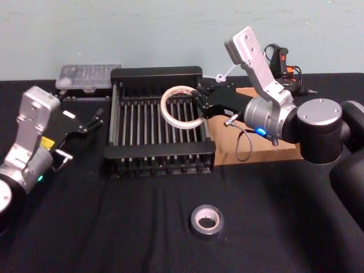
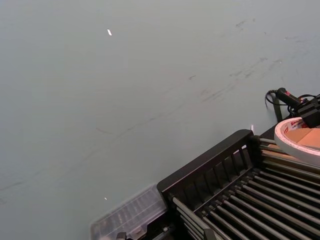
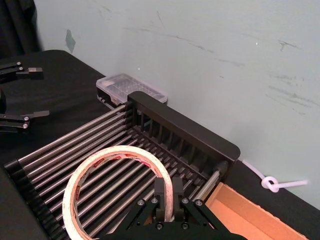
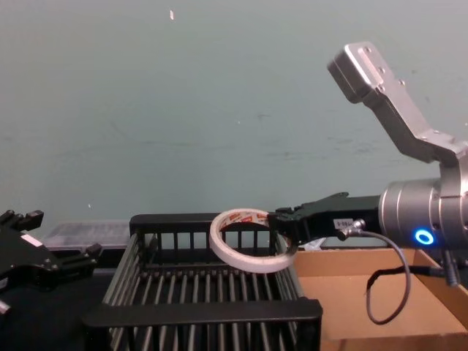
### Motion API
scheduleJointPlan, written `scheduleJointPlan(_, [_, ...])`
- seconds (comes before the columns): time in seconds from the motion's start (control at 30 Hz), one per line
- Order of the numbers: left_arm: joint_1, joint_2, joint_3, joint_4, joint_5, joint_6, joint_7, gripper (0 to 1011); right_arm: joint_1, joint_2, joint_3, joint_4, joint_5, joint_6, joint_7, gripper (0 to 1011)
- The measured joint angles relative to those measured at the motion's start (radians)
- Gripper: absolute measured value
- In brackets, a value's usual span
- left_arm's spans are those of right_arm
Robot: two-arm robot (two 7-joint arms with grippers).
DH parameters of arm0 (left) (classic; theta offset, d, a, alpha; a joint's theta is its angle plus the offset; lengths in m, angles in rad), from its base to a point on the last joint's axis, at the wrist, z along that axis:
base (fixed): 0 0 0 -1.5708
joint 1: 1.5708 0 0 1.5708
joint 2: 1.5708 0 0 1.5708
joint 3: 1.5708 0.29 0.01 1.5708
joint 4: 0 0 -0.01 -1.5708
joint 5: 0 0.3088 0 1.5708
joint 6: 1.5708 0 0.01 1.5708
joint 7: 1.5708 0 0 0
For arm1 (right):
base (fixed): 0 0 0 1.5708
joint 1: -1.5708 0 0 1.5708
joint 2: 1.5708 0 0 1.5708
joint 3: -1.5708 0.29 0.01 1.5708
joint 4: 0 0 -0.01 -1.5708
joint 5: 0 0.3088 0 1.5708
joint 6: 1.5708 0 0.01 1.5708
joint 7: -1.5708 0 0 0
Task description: Pick up the white tape and place it into the black box , Pick up the silver tape and place it into the brown box.
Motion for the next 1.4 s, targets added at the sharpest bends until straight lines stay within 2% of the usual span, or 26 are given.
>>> scheduleJointPlan(0.3, [0.000,0.000,0.000,0.000,0.000,0.000,0.000,1002,-0.002,0.001,0.001,-0.003,0.001,0.000,0.000,99])
scheduleJointPlan(0.4, [0.000,0.000,0.000,0.000,0.000,0.000,0.000,1001,-0.002,0.001,0.001,-0.003,0.001,0.000,0.000,159])
scheduleJointPlan(0.5, [0.000,0.000,0.000,0.000,0.000,0.000,0.000,1001,-0.002,0.002,0.001,-0.003,0.001,0.000,0.000,272])
scheduleJointPlan(0.67, [0.000,0.000,0.000,0.000,0.000,0.000,0.000,1001,-0.003,0.002,0.001,-0.004,0.001,0.000,0.000,400])
scheduleJointPlan(0.7, [0.000,0.000,0.000,0.000,0.000,0.000,0.000,1001,-0.003,0.002,0.001,-0.004,0.001,0.000,0.000,471])
scheduleJointPlan(0.8, [0.000,0.000,0.000,0.000,0.000,0.000,0.000,1001,-0.003,0.002,0.001,-0.004,0.001,0.000,0.000,530])
scheduleJointPlan(0.83, [0.000,0.000,0.000,0.000,0.000,0.000,0.000,1001,-0.003,0.002,0.001,-0.005,0.001,0.000,-0.001,593])
scheduleJointPlan(0.9, [0.000,0.000,0.000,0.000,0.000,0.000,0.000,1001,-0.003,0.002,0.001,-0.005,0.001,0.000,-0.001,632])
scheduleJointPlan(0.93, [0.000,0.000,0.000,0.000,0.000,0.000,0.000,1001,-0.003,0.003,0.001,-0.005,0.001,0.000,-0.001,690])
scheduleJointPlan(1.03, [0.000,0.000,0.000,0.000,0.000,0.000,0.000,1001,-0.003,0.003,0.001,-0.005,0.001,0.000,-0.001,744])
scheduleJointPlan(1.17, [0.000,0.000,0.000,0.000,0.000,0.000,0.000,1001,-0.003,0.003,0.001,-0.005,0.001,0.000,-0.001,896])
scheduleJointPlan(1.33, [0.000,0.000,0.000,0.000,0.000,0.000,0.000,1001,-0.004,0.003,0.001,-0.005,0.001,0.000,-0.001,1002])
scheduleJointPlan(1.4, [0.000,0.000,0.000,0.000,0.000,0.000,0.000,1001,-0.003,0.003,0.001,-0.005,0.001,0.000,-0.001,1002])
